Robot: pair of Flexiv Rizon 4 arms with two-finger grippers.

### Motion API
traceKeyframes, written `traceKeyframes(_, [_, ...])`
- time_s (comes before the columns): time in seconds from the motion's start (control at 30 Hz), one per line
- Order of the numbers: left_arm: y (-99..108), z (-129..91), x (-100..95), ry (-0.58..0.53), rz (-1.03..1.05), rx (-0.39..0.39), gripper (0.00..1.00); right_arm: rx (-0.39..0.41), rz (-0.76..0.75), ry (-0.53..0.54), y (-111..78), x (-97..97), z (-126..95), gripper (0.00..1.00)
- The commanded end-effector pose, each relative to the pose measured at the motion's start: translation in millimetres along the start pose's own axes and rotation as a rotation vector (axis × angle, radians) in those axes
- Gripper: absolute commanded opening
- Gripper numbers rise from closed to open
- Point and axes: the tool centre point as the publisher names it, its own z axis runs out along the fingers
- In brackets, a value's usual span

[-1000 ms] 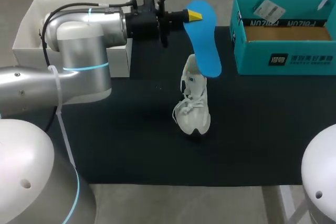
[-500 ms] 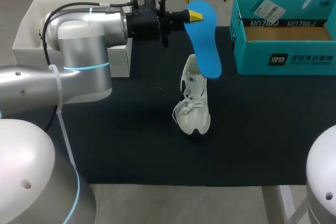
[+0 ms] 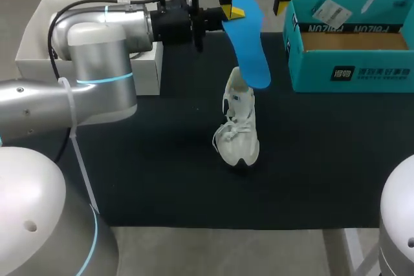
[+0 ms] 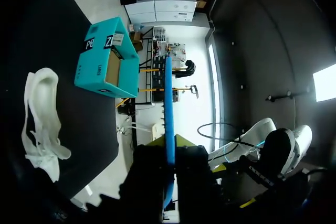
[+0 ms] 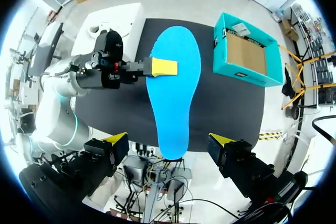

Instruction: Take the shoe out of the shoebox, open the shoe tongue, remove and reinsert the insole, then place the shoe into the shoebox

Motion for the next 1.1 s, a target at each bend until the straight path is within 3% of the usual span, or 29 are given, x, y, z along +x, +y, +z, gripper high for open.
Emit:
traceKeyframes(0.03, [-1, 3, -0.6, 0.004, -0.004, -0.009, 0.0, -0.006, 0.004, 0.016, -4.2, -0.3, 8, 1.0])
traceKeyframes(0.17, [2, 4, -4.0, -0.002, -0.014, -0.021, 0.0, -0.024, -0.004, 0.033, -0.5, 2.2, 8, 1.0])
traceKeyframes(0.27, [3, 4, -5.3, -0.003, -0.024, -0.022, 0.0, -0.075, -0.017, 0.108, 3.3, 0.4, 7, 1.0])
traceKeyframes(0.43, [3, -2, -4.7, 0.002, -0.034, -0.008, 0.0, -0.377, -0.068, 0.519, 1.1, -18.8, 11, 1.0])
traceKeyframes(0.53, [1, -7, -5.7, -0.004, -0.038, 0.005, 0.0, -0.408, -0.079, 0.534, -1.5, -30.6, 12, 1.0])
traceKeyframes(0.73, [-1, -16, -5.3, 0.007, -0.056, 0.026, 0.0, -0.508, -0.136, 0.679, -2.3, -54.2, 3, 1.0])
traceKeyframes(0.9, [1, -21, -2.5, 0.029, -0.087, 0.013, 0.0, -0.515, -0.231, 0.842, 2.9, -69.3, -1, 1.0])
traceKeyframes(1.1, [4, -27, 5.5, 0.038, -0.11, -0.012, 0.0, -0.515, -0.231, 0.842, 2.9, -69.3, -1, 1.0])
